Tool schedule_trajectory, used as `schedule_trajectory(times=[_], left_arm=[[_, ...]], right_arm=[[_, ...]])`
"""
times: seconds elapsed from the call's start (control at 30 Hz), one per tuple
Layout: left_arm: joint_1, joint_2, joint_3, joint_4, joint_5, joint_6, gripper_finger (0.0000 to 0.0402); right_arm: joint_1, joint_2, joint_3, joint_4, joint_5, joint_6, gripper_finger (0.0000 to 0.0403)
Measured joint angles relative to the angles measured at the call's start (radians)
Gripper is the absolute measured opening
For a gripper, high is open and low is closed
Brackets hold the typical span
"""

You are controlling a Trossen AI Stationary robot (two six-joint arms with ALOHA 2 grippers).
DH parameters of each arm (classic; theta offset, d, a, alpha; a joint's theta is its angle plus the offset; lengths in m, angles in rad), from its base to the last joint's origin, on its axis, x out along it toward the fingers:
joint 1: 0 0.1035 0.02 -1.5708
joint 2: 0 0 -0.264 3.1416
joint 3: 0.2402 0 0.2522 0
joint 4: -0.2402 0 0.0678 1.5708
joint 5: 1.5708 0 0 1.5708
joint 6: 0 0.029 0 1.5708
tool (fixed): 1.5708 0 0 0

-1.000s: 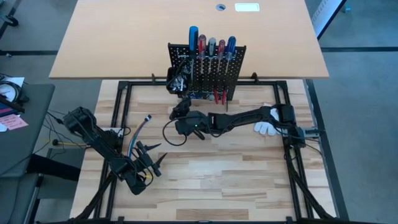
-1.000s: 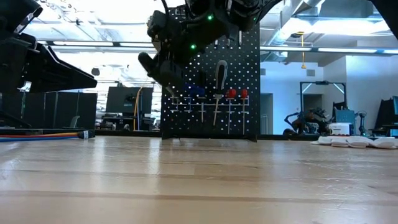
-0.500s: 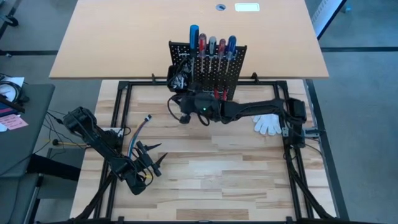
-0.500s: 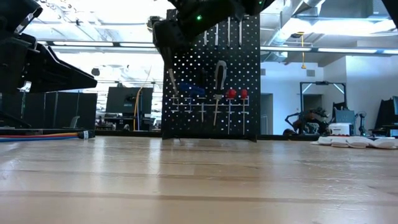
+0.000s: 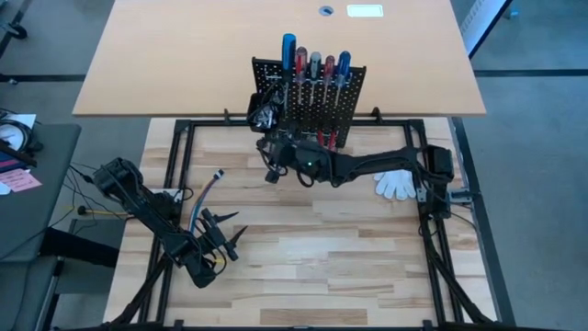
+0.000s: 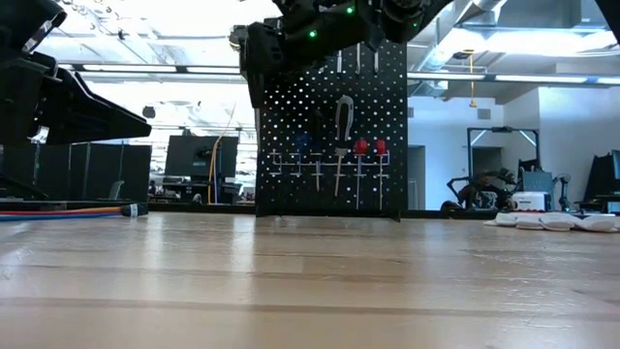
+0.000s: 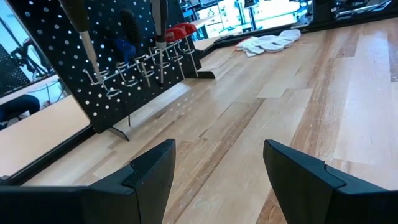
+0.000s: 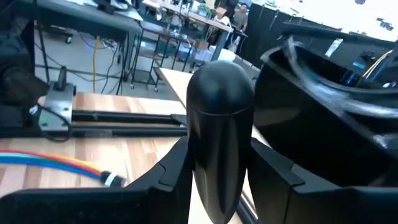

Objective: Hang tools onto peg board
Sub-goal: Hang the black screwdriver on the black pegboard

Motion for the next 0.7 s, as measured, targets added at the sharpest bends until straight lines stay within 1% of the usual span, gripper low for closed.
schedule_trajectory(times=[0.23, 0.37, 0.43, 0.5, 0.6, 0.7], left_arm=[[0.0, 0.0, 0.0, 0.022, 0.0, 0.008, 0.0237], [0.0, 0.0, 0.0, 0.047, 0.001, 0.032, 0.0237], [0.0, 0.0, 0.0, 0.047, 0.001, 0.032, 0.0237], [0.0, 0.0, 0.0, 0.047, 0.001, 0.031, 0.0237], [0.0, 0.0, 0.0, 0.047, 0.001, 0.033, 0.0237], [0.0, 0.0, 0.0, 0.051, 0.001, 0.034, 0.0237]], right_arm=[[0.057, -0.004, -0.038, 0.058, -0.002, -0.037, 0.0127], [0.088, -0.042, -0.043, 0.054, -0.004, -0.052, 0.0127], [0.107, -0.077, -0.079, 0.076, 0.0, -0.06, 0.0126], [0.124, -0.129, -0.155, 0.116, 0.007, -0.061, 0.0124], [0.146, -0.222, -0.319, 0.223, 0.058, -0.058, 0.0124], [0.136, -0.305, -0.505, 0.448, 0.102, -0.008, 0.0124]])
